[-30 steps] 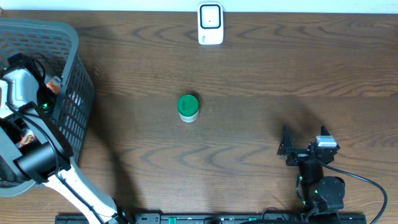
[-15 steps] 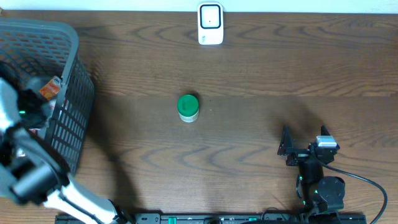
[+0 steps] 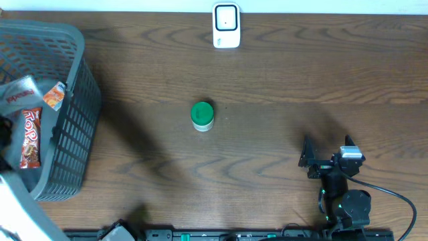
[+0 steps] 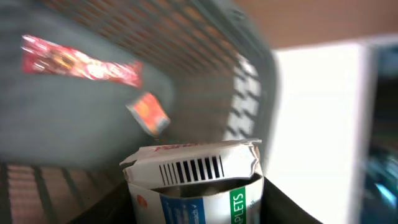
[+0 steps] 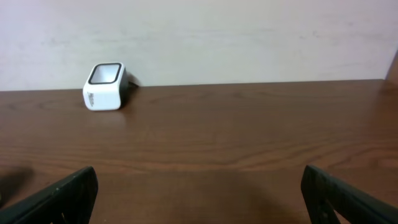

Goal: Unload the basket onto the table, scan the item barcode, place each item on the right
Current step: 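Carry the Panadol box out and place it right of the bottle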

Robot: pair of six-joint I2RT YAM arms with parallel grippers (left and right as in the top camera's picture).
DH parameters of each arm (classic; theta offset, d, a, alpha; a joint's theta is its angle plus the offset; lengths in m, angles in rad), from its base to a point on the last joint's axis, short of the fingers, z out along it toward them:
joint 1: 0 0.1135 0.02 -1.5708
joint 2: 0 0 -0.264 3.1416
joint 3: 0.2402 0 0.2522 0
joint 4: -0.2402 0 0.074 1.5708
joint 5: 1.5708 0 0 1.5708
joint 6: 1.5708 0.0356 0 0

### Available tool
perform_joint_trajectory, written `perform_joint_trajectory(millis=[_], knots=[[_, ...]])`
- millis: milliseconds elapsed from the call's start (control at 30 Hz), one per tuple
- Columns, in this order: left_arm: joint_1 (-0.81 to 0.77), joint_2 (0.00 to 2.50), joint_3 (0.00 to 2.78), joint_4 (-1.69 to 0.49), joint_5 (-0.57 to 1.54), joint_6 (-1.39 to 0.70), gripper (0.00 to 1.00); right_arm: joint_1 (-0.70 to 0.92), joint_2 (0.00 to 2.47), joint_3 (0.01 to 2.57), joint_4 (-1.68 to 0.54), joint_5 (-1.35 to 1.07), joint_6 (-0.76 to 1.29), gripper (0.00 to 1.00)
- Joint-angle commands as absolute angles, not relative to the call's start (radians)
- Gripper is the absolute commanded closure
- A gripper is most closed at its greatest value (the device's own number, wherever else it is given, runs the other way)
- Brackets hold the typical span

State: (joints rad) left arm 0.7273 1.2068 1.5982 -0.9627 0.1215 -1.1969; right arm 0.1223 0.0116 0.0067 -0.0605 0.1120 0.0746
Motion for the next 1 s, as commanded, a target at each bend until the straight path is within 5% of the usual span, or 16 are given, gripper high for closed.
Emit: perform_joint_trajectory(millis=[0, 133, 467, 967], knots=[[0.702, 1.093, 1.604, -1.007, 0.403, -1.162, 0.5, 0.125, 0.006, 0.006, -0.064, 0.115, 0.066, 0.01], [0.599, 1.035, 1.604, -1.089, 0.514, -1.125, 0.5, 0.125, 0.006, 0.006, -0.064, 0.115, 0.066, 0.01], [0.193, 1.083, 1.572, -1.242, 0.397, -0.964, 0.5, 0.125, 0.006, 0.006, -0.064, 0.115, 0.066, 0.01], [-0.362, 1.491, 1.542, -1.189, 0.211, -0.913, 0.5, 0.125, 0.006, 0.006, -0.064, 0.115, 0.066, 0.01]])
